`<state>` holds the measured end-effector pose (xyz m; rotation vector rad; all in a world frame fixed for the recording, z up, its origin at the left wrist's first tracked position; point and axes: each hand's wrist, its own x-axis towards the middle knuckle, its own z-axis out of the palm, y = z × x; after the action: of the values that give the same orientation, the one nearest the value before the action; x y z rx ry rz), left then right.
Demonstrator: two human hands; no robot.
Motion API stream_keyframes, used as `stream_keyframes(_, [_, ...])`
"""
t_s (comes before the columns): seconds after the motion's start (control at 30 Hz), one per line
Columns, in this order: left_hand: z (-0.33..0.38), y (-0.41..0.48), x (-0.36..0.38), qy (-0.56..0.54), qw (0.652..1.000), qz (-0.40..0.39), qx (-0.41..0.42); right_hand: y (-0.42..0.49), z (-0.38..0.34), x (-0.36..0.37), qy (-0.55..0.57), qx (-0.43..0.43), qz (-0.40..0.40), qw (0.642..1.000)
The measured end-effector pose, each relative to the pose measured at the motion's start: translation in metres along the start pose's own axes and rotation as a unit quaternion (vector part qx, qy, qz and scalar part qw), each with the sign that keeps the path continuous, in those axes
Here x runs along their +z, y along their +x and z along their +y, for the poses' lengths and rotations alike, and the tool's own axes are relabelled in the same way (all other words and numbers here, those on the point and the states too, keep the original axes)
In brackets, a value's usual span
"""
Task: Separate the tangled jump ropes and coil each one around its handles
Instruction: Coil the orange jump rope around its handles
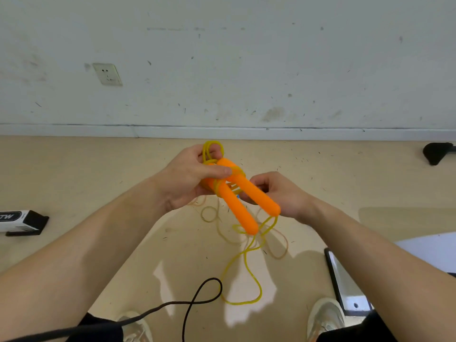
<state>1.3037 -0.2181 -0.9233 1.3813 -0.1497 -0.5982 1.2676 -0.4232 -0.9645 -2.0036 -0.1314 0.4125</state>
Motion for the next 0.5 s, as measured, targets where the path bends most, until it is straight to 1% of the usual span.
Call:
stream_keyframes(0.07, [-0.001, -0.001, -0.002, 0.053, 0.999, 0.006, 0.007, 0.001, 0.000, -0.006, -0.024, -0.001, 0.014, 1.000])
stream_keyframes(0.13, [-0.001, -0.002, -0.003, 0.093, 0.996, 0.010, 0.005, 0.001, -0.001, -0.012, -0.095, -0.003, 0.027, 0.995])
stream_keyframes(0.2, [0.001, -0.004, -0.003, 0.131, 0.991, 0.001, 0.008, 0.002, 0.000, -0.018, -0.171, 0.014, 0.032, 0.985])
stream_keyframes(0.23, [0.000, -0.005, -0.003, 0.152, 0.988, -0.003, 0.014, 0.001, 0.000, -0.020, -0.191, 0.025, 0.027, 0.981])
stream_keyframes(0.3, [0.000, -0.006, 0.000, 0.217, 0.976, -0.001, 0.033, 0.000, -0.002, -0.022, -0.197, 0.027, 0.017, 0.980])
stream_keyframes(0.37, [-0.001, -0.006, 0.002, 0.279, 0.959, 0.017, 0.053, -0.002, -0.008, -0.025, -0.146, 0.035, 0.017, 0.989])
stream_keyframes(0.43, [-0.003, -0.005, 0.002, 0.326, 0.940, 0.047, 0.085, -0.004, -0.015, -0.025, -0.036, 0.064, 0.007, 0.997])
stream_keyframes(0.5, [-0.008, -0.001, 0.002, 0.366, 0.918, 0.092, 0.118, -0.005, -0.022, -0.021, 0.078, 0.091, 0.001, 0.993])
